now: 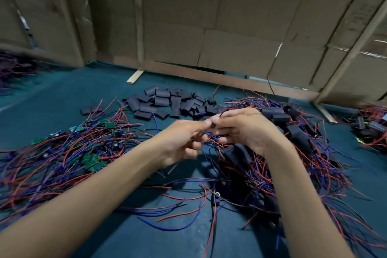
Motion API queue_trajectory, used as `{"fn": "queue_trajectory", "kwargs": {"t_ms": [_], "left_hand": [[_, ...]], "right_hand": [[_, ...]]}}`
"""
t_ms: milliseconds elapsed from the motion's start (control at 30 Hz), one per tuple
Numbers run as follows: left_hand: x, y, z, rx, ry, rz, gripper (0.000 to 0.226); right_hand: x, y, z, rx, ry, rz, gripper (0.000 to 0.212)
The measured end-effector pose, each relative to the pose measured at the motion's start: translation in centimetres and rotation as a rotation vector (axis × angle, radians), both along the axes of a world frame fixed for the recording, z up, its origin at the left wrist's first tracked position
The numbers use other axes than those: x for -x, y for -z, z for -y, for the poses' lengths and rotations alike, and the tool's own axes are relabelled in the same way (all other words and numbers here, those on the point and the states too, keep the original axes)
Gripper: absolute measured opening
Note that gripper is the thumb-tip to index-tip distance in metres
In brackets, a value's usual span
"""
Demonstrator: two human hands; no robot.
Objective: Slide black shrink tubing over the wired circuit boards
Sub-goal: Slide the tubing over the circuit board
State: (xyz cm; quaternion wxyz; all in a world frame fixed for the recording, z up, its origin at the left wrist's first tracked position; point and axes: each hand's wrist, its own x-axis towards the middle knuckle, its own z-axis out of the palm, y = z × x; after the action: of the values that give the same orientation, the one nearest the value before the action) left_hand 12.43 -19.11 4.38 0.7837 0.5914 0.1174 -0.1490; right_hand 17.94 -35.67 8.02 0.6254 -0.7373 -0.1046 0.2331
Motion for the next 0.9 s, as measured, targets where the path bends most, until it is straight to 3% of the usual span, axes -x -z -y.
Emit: {"fn": "queue_trajectory", "kwargs": {"t_ms": [100,167,233,333,433,567,700,800,900], "left_hand": [[-0.2,0.1,-0.4,-0.231,0.119,0.153,0.024],[-1.3,0.4,-1.5,-0.69,0.136,0.352,0.017],[-3.6,0.8,-3.5,-1.157,-0.005,0.492,0.014],[-7.4,1.8,-7.5,-1.608,-0.057,0.383,0.029],[-9.9,3.1,-10.9,-1.86,0.239,0.144,0.031],[-11.9,3.2,-12.4,-1.803,0.39,0.239,0.03],[-11.3,1.4,-11.6,-1.656,0.339,0.307,0.034],[-9.1,0.2,-8.8,-1.092,-0.005,0.485,0.041],[-6.6,0.4,-5.0,-0.474,-0.082,0.533,0.06]], "right_hand": [[0.0,0.3,0.3,-0.046,0.027,0.025,0.012],[-0.2,0.4,0.0,-0.087,0.092,0.003,0.017],[-0.6,0.2,0.1,-0.146,0.136,-0.044,0.021],[-1.1,-0.5,1.1,-0.134,0.101,-0.061,0.027],[-1.1,-1.0,1.9,-0.107,0.01,-0.103,0.027],[-1.2,-1.2,2.4,-0.133,0.014,-0.073,0.041],[-0.6,-1.0,2.0,-0.123,-0.011,-0.014,0.033],[-0.8,-1.1,2.0,-0.068,-0.03,0.042,0.034],[-1.0,-1.5,2.4,-0.021,-0.048,0.072,0.047]]}}
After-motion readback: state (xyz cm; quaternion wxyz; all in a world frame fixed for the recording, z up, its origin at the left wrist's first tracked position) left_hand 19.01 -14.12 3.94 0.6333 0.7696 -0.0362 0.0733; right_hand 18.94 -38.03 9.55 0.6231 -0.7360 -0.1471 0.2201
